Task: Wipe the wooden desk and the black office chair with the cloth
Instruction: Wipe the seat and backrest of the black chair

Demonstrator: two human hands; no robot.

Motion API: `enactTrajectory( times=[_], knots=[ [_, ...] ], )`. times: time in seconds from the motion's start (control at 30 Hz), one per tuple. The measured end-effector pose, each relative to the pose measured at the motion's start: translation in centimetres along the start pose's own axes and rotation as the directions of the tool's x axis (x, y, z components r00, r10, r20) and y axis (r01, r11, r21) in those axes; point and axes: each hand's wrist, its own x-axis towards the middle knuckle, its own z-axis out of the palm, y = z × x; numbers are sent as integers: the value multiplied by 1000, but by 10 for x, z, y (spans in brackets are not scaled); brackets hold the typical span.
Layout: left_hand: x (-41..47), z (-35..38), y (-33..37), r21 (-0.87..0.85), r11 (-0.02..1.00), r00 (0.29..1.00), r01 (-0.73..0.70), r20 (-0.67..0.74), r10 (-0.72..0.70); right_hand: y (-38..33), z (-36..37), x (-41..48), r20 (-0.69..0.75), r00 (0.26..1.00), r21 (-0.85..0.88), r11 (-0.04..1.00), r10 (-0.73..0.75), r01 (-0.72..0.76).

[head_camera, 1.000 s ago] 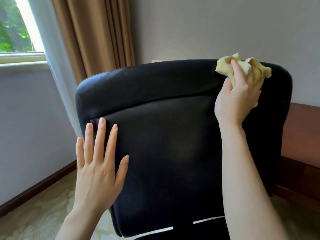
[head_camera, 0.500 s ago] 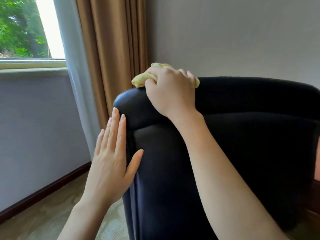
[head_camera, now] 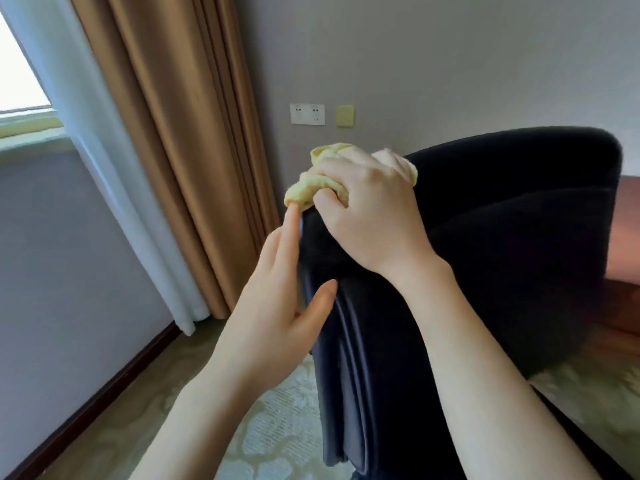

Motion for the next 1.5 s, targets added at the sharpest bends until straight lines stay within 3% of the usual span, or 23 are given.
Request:
enactTrajectory(
  times=[0.1, 0.23, 0.43, 0.5, 0.67, 1.13, 1.23, 1.37, 1.5],
  knots=[
    [24, -28, 15, -66, 996, 991, 58, 122, -49, -16, -5, -8, 102, 993, -17, 999, 52, -51],
    [49, -63, 32, 48, 987, 965, 154, 206, -160, -36, -19, -8, 230, 961, -3, 987, 155, -158],
    [50, -81, 57, 29, 943, 881, 333, 346, -322, -55, -36, 1, 336, 915, -18, 973, 224, -231],
    [49, -80, 61, 40, 937, 878, 347, 337, -339, -57, -39, 6, 349, 907, -40, 970, 237, -238],
    [35, -87, 71, 77, 977, 927, 197, 309, -211, -72, -50, 2, 383, 899, -120, 976, 214, -181],
    [-84, -142, 123, -56, 938, 923, 342, 209, -324, -160, -101, -80, 416, 894, -5, 984, 164, -178],
    [-117, -155, 133, -34, 952, 949, 305, 96, -301, -174, -127, -98, 524, 846, 48, 988, 100, -146],
    [-127, -178, 141, -17, 985, 982, 172, 81, -170, -188, -167, -116, 695, 719, 98, 989, 9, -107],
    [-97, -172, 150, -14, 975, 973, 224, 54, -222, -202, -201, -140, 759, 648, 92, 996, -64, -9]
  ],
)
